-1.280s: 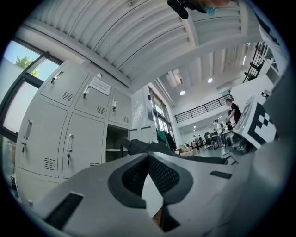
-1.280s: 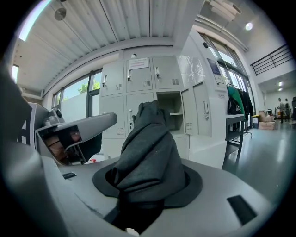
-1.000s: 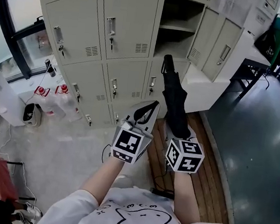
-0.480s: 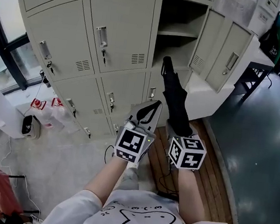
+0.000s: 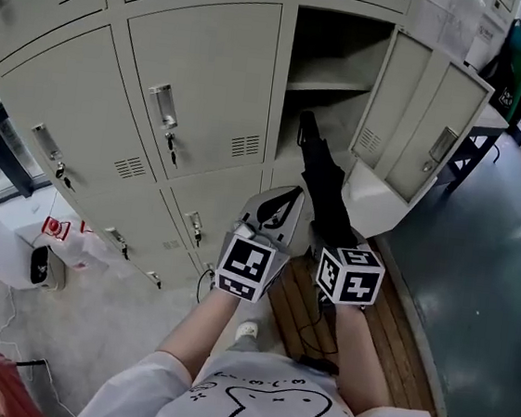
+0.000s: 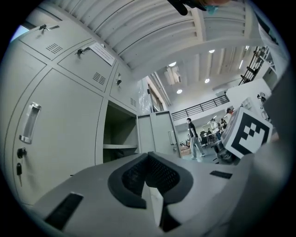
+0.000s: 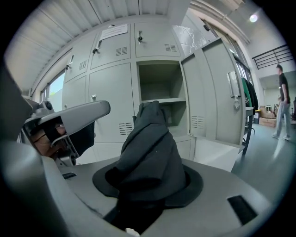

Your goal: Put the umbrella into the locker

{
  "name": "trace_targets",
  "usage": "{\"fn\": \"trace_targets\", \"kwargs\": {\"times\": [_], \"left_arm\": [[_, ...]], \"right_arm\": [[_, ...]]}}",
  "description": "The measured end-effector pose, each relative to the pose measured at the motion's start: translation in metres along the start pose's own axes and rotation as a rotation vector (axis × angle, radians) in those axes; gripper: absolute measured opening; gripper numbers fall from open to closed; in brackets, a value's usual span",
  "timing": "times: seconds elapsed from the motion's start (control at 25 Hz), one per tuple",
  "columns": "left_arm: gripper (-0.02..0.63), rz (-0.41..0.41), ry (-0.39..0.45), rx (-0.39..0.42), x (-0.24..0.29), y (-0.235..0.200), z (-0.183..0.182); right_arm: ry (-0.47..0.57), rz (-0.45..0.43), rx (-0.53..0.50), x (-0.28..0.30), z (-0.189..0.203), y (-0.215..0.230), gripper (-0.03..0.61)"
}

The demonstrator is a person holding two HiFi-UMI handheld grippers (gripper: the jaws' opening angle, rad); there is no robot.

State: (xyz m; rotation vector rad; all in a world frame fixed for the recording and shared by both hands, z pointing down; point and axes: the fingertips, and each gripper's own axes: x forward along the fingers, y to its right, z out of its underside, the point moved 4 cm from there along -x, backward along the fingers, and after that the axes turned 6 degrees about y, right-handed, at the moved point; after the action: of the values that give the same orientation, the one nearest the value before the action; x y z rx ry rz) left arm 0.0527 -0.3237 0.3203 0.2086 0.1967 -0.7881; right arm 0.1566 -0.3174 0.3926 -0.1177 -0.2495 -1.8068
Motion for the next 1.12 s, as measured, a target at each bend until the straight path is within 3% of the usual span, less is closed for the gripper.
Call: {"fn": "trace_targets", "kwargs": {"times": [0.68,1.12], "left_arm": [[0.017,0.084,-0.039,-0.022,0.086,-0.078,0.043],[0.017,0.055,-0.047,-0.020,0.104,-0.096,0.054]], "right_arm": [[-0.114,0.035,-0.050,0.155,-0.027,0.052,0.201],[-0.169,0.024,-0.074,0.218,-0.034,0.077,0.204]]}}
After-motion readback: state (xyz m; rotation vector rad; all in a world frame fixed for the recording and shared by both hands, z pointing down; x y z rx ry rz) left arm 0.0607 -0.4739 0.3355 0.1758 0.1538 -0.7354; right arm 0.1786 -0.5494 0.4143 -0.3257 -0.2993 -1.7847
